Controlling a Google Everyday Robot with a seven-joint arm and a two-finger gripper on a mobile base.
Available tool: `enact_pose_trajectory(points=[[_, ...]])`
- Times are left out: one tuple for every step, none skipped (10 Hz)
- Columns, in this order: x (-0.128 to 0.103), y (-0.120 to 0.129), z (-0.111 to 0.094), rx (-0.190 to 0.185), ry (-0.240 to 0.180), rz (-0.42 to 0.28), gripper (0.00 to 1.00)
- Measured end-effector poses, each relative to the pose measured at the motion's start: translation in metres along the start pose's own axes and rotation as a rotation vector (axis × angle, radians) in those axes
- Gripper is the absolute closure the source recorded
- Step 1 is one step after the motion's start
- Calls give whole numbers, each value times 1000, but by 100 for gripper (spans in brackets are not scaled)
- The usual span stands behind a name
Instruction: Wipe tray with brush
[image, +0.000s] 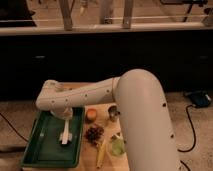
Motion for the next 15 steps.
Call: enact_pose_trajectory(points=[[12, 4, 1, -7, 12, 22, 96], [26, 6, 4, -14, 21, 42, 96], [39, 6, 7, -17, 27, 54, 96], [56, 5, 11, -21, 33, 68, 96], [67, 1, 13, -20, 38, 73, 96], [73, -8, 13, -14, 44, 69, 96], [75, -23, 11, -3, 47, 54, 96], [73, -34, 11, 4, 47, 38, 96], [70, -47, 9, 20, 45, 15, 96], [63, -64, 8, 50, 38, -16, 96], [54, -70, 7, 63, 31, -39, 96], [40, -75, 6, 80, 20, -64, 96], [25, -76, 6, 89, 9, -87, 96], [10, -72, 6, 96, -2, -107, 96], [-2, -65, 8, 97, -18, -116, 96]])
